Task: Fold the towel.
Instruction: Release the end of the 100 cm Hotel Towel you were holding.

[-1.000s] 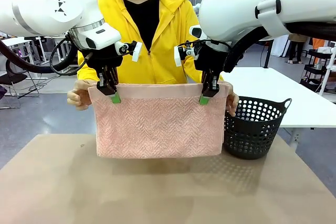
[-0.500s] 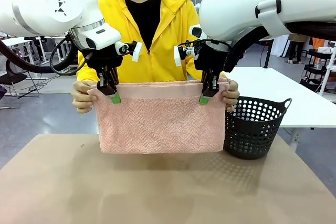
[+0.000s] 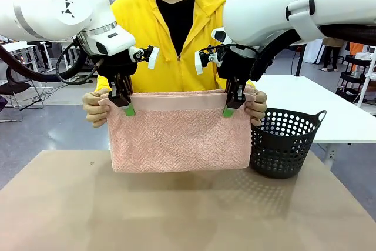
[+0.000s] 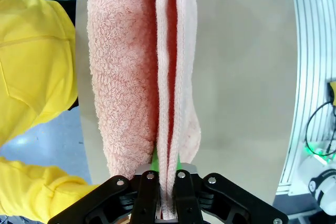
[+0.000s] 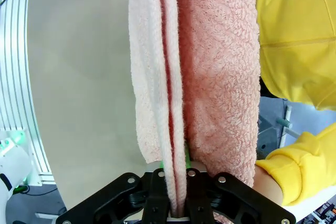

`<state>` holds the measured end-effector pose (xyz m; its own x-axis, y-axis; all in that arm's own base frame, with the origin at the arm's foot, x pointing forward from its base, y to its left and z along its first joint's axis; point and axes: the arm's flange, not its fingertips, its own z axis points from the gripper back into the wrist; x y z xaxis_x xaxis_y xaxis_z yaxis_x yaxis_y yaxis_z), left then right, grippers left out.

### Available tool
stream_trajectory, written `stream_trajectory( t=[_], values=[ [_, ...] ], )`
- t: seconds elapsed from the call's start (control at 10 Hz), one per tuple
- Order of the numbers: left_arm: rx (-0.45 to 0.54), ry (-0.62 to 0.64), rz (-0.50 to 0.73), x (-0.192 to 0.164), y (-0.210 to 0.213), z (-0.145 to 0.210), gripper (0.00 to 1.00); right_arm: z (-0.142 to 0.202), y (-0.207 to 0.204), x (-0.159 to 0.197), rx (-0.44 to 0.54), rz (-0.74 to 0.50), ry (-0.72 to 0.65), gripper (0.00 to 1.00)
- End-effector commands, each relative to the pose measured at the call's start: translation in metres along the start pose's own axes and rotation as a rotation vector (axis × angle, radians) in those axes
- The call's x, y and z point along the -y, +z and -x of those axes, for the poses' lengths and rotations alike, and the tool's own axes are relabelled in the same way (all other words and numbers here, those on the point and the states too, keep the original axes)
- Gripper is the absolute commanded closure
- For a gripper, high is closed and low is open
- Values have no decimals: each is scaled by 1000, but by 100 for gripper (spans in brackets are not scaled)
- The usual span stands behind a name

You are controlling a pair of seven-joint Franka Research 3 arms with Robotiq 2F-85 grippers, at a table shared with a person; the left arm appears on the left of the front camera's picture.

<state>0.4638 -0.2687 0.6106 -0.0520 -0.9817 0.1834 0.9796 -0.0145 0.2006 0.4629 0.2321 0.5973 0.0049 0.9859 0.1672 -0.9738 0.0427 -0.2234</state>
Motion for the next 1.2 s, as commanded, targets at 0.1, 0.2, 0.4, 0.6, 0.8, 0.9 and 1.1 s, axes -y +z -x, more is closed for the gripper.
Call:
stream_trajectory(
  t=[0.1,0.2,0.4,0.6,0.8,0.9,1.1],
  values=[
    [0,0,0,0,0,0,96,0,0,0,0,0,0,96],
    [5,20,-18,1,1,0,73,0,2,-1,5,10,-7,87],
    [12,27,-38,3,6,2,39,2,4,-5,-7,17,-7,57],
    [27,21,-52,7,17,1,6,0,13,-9,-13,31,-1,28],
    [12,36,-74,10,29,1,0,1,31,-12,-2,71,-6,0],
    [10,49,-93,14,39,0,0,2,42,-15,5,77,-5,0],
    [52,67,-134,23,64,2,0,4,66,-23,10,96,-15,9]
  ],
)
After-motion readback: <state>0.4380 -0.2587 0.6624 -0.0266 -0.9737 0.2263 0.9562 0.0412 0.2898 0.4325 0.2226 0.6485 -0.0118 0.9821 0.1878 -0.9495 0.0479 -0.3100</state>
